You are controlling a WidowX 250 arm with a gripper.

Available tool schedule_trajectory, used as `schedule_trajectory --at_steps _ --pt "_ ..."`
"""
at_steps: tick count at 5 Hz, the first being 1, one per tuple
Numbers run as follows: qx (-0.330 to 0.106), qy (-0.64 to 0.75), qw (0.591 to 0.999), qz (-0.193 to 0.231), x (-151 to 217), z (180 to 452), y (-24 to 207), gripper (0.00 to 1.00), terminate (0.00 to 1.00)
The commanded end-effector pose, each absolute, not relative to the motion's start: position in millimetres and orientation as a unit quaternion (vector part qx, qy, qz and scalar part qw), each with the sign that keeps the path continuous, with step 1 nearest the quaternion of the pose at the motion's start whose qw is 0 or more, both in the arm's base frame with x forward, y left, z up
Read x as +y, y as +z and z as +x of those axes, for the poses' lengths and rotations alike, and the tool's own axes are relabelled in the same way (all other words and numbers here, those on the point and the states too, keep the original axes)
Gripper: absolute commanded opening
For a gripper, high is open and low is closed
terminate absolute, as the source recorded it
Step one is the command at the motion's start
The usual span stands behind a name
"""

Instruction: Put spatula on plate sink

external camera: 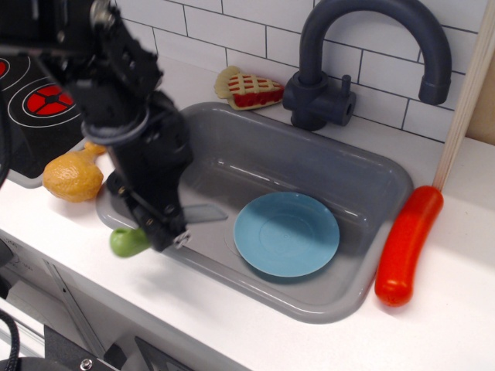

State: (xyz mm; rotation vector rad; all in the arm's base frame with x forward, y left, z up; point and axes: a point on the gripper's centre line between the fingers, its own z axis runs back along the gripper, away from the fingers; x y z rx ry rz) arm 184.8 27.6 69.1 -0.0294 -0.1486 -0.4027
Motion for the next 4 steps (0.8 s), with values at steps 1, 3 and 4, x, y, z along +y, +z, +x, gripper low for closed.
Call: schedule_trajectory --at_steps 1,3,4 --pt "-0.140 -0.104 0.985 0.009 21 228 73 0.00 0.00" --pt "-0.179 -0.010 0.984 -0.006 3 245 52 0.00 0.00" --pt "-0.180 0.011 0.984 0.003 -5 256 43 0.00 0.00"
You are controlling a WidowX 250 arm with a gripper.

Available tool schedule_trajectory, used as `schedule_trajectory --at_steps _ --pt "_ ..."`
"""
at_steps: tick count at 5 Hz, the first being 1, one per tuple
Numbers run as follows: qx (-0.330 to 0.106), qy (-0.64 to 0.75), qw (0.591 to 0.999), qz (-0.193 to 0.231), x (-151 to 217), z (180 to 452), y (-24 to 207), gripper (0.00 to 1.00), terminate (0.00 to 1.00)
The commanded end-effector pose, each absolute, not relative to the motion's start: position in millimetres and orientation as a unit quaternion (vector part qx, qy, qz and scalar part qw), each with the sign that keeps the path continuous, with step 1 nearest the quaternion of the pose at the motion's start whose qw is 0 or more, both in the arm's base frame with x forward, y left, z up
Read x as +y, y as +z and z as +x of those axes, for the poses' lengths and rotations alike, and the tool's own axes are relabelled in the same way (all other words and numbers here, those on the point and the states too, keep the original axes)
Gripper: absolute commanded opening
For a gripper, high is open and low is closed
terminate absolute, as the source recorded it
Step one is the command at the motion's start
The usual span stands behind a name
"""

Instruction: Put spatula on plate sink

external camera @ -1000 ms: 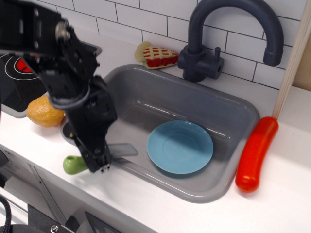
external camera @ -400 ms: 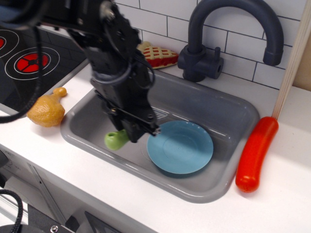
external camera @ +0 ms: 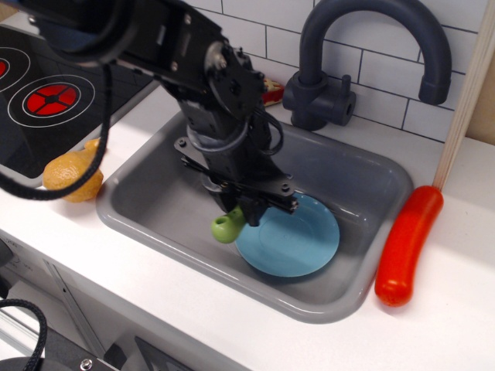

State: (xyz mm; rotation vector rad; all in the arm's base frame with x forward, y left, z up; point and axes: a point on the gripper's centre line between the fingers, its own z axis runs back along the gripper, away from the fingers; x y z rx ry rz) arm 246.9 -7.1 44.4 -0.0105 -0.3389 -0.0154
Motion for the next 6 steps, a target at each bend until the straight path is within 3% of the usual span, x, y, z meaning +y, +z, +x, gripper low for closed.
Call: schedule_trajectory --at_steps 1,3,4,6 --pt "-0.181 0.023 0.983 0.021 -9 260 32 0.00 0.00" --pt "-0.181 0.034 0.982 0.036 -13 270 21 0.00 0.00" --pt "-0.183 0.043 0.981 0.053 -16 272 21 1.00 0.00" --pt "-0.180 0.072 0.980 0.038 -13 274 39 1.00 0.00"
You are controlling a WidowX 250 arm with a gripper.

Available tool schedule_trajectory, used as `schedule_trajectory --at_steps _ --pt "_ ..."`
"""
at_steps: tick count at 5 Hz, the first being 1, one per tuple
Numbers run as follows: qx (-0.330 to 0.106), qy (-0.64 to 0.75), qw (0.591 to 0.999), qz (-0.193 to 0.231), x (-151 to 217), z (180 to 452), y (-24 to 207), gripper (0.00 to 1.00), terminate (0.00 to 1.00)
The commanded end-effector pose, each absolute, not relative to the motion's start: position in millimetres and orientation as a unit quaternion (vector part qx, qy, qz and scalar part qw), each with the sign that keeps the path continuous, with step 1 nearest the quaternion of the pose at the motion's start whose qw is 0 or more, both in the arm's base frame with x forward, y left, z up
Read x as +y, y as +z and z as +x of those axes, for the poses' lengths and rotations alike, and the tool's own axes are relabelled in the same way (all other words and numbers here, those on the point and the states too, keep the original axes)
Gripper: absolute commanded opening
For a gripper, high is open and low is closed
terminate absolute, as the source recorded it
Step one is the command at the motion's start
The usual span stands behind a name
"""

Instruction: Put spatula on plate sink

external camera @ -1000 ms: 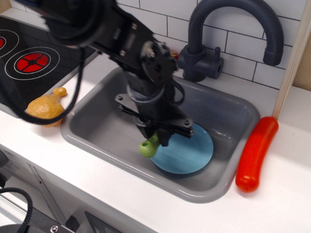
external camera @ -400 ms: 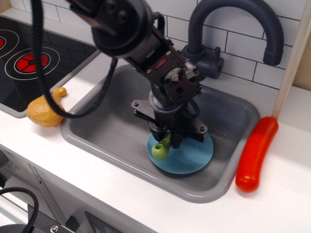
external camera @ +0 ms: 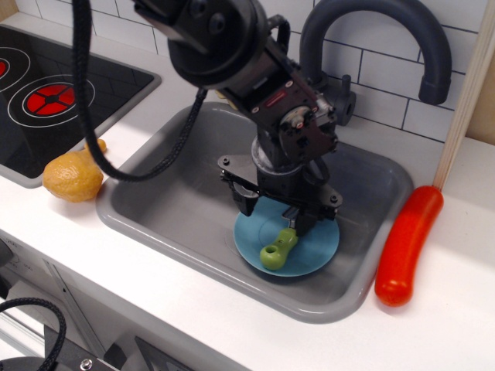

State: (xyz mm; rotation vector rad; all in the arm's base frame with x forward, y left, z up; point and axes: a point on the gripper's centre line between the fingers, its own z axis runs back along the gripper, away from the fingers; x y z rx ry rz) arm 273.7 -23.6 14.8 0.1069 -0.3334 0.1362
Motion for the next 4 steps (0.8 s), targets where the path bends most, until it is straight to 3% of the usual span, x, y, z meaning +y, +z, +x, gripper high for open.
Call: schedule_trajectory --at_steps 1,2,3,4 --pt "-0.179 0.067 0.981 0.027 -9 268 58 1.00 0.00" --pt "-0.178 0.057 0.982 0.008 2 260 86 1.00 0.00" --pt "-0.178 0.057 0.982 0.008 2 260 86 1.00 0.00" --pt "-0.178 0.057 0.982 0.008 2 260 86 1.00 1.00"
